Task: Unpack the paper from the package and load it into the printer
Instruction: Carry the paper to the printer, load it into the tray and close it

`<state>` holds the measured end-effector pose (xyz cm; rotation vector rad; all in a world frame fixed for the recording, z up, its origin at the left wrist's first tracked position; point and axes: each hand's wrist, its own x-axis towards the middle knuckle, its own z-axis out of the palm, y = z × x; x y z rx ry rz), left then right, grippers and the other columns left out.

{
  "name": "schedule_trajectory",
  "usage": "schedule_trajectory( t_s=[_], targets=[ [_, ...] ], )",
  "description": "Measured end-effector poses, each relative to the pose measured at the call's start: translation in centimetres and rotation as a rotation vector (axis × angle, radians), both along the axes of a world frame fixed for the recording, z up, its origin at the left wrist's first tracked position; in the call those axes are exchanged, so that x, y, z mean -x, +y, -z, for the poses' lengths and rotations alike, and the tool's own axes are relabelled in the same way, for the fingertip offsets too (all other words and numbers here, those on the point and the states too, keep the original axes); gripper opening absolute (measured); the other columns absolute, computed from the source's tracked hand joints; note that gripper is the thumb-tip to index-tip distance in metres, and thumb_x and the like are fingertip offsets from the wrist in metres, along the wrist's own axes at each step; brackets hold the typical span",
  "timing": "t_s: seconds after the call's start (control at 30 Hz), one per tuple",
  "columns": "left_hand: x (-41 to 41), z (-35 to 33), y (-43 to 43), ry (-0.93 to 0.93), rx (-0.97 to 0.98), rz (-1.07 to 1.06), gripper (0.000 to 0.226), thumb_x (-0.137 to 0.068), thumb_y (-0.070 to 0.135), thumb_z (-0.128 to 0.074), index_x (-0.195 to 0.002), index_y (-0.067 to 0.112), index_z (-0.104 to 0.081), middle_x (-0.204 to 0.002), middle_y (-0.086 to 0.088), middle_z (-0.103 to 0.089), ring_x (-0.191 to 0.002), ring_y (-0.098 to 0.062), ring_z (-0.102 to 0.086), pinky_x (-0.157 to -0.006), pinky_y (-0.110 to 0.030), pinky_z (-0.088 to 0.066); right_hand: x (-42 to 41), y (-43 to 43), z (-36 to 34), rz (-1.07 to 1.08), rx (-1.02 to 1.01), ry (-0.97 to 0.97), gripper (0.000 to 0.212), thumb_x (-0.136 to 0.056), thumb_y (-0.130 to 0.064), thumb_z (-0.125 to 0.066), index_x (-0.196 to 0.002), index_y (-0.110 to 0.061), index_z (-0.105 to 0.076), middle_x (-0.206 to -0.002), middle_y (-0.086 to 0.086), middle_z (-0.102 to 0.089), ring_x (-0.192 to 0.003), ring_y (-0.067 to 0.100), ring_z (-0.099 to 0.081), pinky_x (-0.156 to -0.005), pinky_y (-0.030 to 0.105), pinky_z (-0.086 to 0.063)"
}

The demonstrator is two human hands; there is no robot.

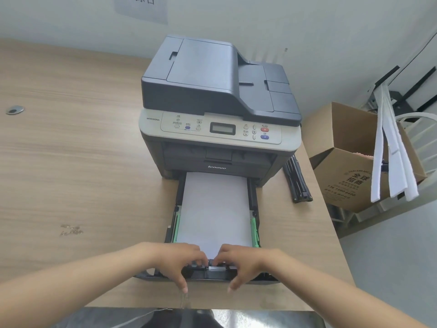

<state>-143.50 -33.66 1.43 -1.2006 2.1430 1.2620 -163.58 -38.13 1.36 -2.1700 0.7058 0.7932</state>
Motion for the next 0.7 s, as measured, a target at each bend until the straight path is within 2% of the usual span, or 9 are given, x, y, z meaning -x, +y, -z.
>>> schedule_trajectory(
  t_s=[0.13,0.33,0.47,0.6,0.7],
  targets=[
    [-1.4,0.5,0.2,-0.004,0.07,0.095,0.067,-0.079,0.015,-0.061,-0.138,0.029,-0.033,-0.134,-0.004,-0.041,-0.12,-0.022,-0.042,-0.102,-0.038,-0.041,0.7,-0.1,0.3,-0.063,0.075,-0.034,0.063,-0.082,-0.02,-0.065,-0.138,-0.021,-0.036,-0.139,0.006,-0.035,-0.118,0.028,-0.048,-0.095,0.038,-0.043],
    [-2.2,0.5,-0.8,-0.009,0.154,0.145,0.065,-0.082,0.016,-0.055,-0.141,0.028,-0.032,-0.138,-0.003,-0.043,-0.122,-0.022,-0.043,-0.101,-0.039,-0.043,0.4,-1.3,0.0,-0.115,0.135,-0.044,0.06,-0.084,-0.018,-0.061,-0.139,-0.02,-0.038,-0.139,0.005,-0.036,-0.109,0.031,-0.053,-0.087,0.036,-0.046],
    [-3.0,0.5,-2.4,-0.046,0.256,0.117,0.061,-0.086,0.015,-0.047,-0.143,0.026,-0.03,-0.143,-0.001,-0.042,-0.127,-0.021,-0.041,-0.104,-0.036,-0.04,0.1,-3.2,0.0,-0.07,0.2,-0.077,0.055,-0.085,-0.015,-0.056,-0.137,-0.017,-0.041,-0.137,0.007,-0.041,-0.112,0.03,-0.053,-0.093,0.037,-0.047],
    [-3.9,1.1,-3.9,-0.133,0.406,0.031,0.057,-0.088,0.011,-0.038,-0.143,0.025,-0.031,-0.146,0.002,-0.041,-0.13,-0.021,-0.039,-0.102,-0.039,-0.042,0.0,-4.3,0.9,-0.008,0.419,-0.106,0.049,-0.091,-0.015,-0.048,-0.139,-0.013,-0.036,-0.136,0.011,-0.044,-0.119,0.032,-0.048,-0.095,0.043,-0.047],
    [-5.2,2.0,-5.0,-0.173,0.534,-0.055,0.05,-0.09,0.007,-0.034,-0.136,0.023,-0.043,-0.148,0.006,-0.039,-0.132,-0.02,-0.039,-0.1,-0.04,-0.044,0.7,-4.7,2.4,0.084,0.649,-0.168,0.047,-0.094,-0.012,-0.043,-0.14,-0.012,-0.034,-0.134,0.01,-0.051,-0.116,0.033,-0.052,-0.091,0.042,-0.049]
  ],
)
